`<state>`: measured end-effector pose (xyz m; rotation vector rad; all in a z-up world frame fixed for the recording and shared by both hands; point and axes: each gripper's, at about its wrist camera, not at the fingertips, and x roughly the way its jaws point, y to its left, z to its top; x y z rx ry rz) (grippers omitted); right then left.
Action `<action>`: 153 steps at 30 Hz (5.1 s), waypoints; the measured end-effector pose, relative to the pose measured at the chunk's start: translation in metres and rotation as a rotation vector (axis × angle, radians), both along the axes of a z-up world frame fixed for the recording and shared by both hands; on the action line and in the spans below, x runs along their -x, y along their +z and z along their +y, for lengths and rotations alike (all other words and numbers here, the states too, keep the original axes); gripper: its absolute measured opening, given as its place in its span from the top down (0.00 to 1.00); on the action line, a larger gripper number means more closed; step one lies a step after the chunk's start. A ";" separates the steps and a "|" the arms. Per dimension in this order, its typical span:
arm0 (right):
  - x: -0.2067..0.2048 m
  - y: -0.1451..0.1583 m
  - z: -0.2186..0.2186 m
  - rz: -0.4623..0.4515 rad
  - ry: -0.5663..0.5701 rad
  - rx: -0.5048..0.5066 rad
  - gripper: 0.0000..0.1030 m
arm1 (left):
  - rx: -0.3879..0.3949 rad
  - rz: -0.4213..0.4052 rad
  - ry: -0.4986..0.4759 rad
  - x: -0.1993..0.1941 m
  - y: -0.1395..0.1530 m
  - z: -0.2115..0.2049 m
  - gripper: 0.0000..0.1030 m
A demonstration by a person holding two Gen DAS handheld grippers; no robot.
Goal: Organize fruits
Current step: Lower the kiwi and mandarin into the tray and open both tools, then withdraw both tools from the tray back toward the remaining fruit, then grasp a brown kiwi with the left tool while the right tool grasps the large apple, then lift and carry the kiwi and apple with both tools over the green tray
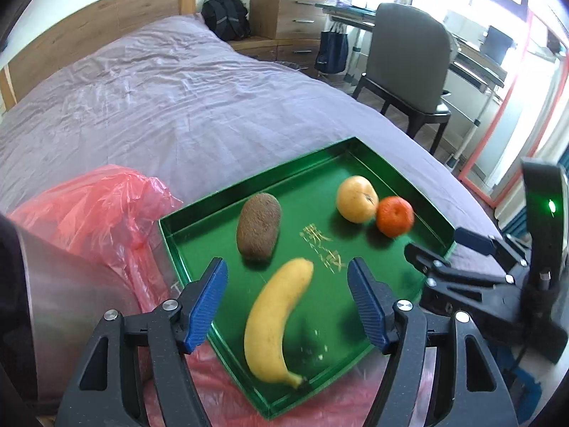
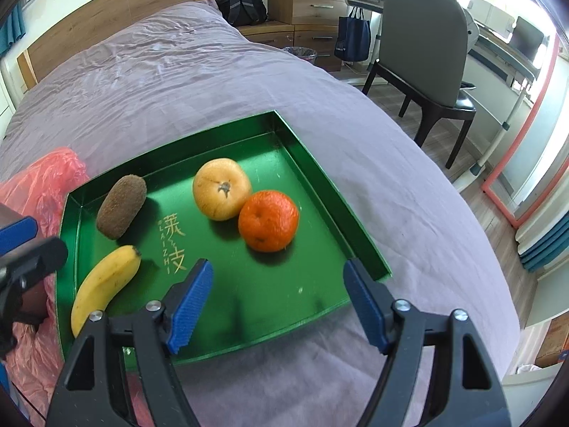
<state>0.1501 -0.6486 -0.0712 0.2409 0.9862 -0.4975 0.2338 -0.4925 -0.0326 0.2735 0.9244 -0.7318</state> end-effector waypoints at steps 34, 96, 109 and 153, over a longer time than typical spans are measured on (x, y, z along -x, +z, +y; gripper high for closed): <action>0.059 -0.007 0.297 0.189 0.523 -0.227 0.10 | -0.137 -0.096 0.132 0.093 -0.021 0.319 0.28; -0.137 -0.086 0.501 0.152 0.774 -0.261 0.00 | -0.254 0.144 0.511 -0.085 -0.126 0.574 0.40; -0.142 -0.093 0.506 0.176 0.788 -0.242 0.10 | -0.230 0.180 0.489 -0.098 -0.130 0.576 0.62; -0.055 -0.009 0.483 0.147 0.878 -0.349 0.12 | -0.083 0.218 0.574 -0.013 -0.053 0.553 0.63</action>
